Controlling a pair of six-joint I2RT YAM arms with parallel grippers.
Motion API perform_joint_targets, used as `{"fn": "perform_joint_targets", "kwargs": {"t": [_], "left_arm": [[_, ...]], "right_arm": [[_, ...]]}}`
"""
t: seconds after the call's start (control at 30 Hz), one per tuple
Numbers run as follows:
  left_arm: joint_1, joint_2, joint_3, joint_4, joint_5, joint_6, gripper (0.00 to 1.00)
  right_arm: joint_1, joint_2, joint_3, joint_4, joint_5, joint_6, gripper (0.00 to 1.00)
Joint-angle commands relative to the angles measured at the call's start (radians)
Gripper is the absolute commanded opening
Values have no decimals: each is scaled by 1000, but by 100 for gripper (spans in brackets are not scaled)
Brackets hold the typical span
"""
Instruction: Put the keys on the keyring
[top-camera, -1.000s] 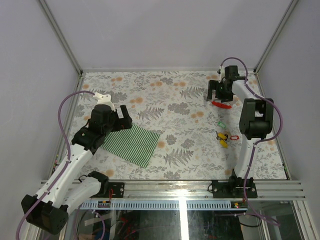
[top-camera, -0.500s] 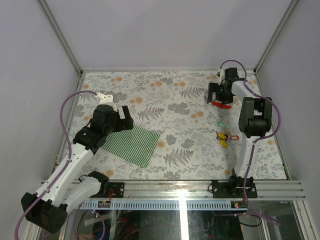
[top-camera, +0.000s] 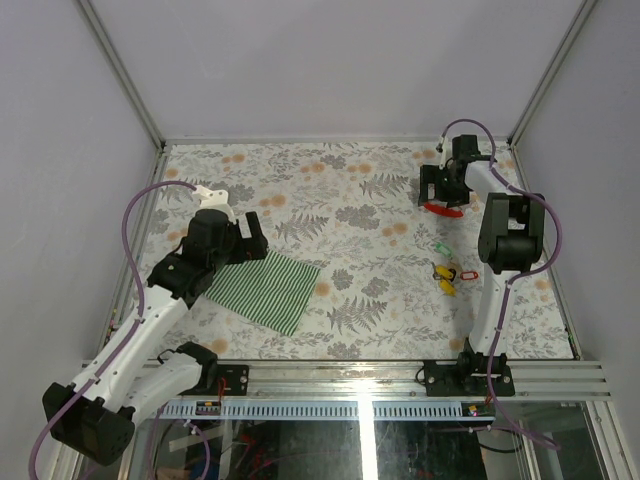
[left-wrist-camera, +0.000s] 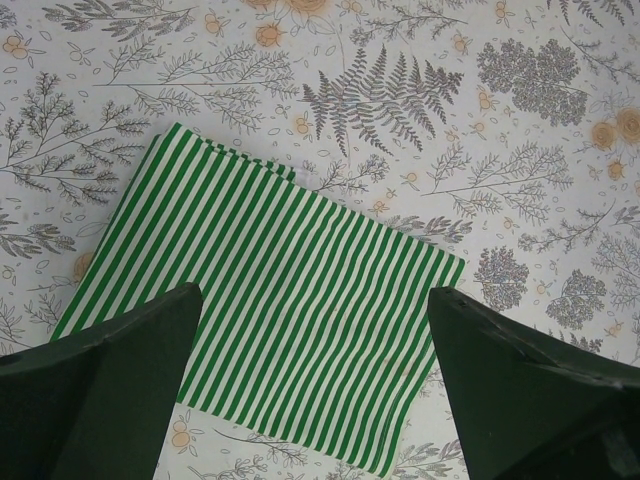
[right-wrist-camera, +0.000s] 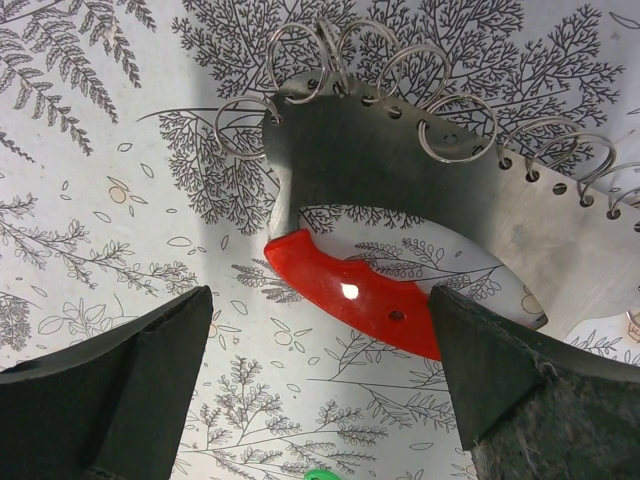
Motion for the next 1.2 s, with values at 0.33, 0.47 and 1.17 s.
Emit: {"fn": "perform_joint_targets", "kwargs": {"t": [0.33, 0.47, 1.17], "left_arm": [[-8, 13, 5, 19, -19, 11, 100], [-8, 17, 6, 18, -19, 11, 100], [-16, 15, 6, 16, -15, 12, 100]], "right_arm": [[-6, 52, 12, -30, 36, -22, 95], [-7, 34, -15, -38, 17, -11, 94], [122, -208, -337, 102, -66, 167, 86]]}}
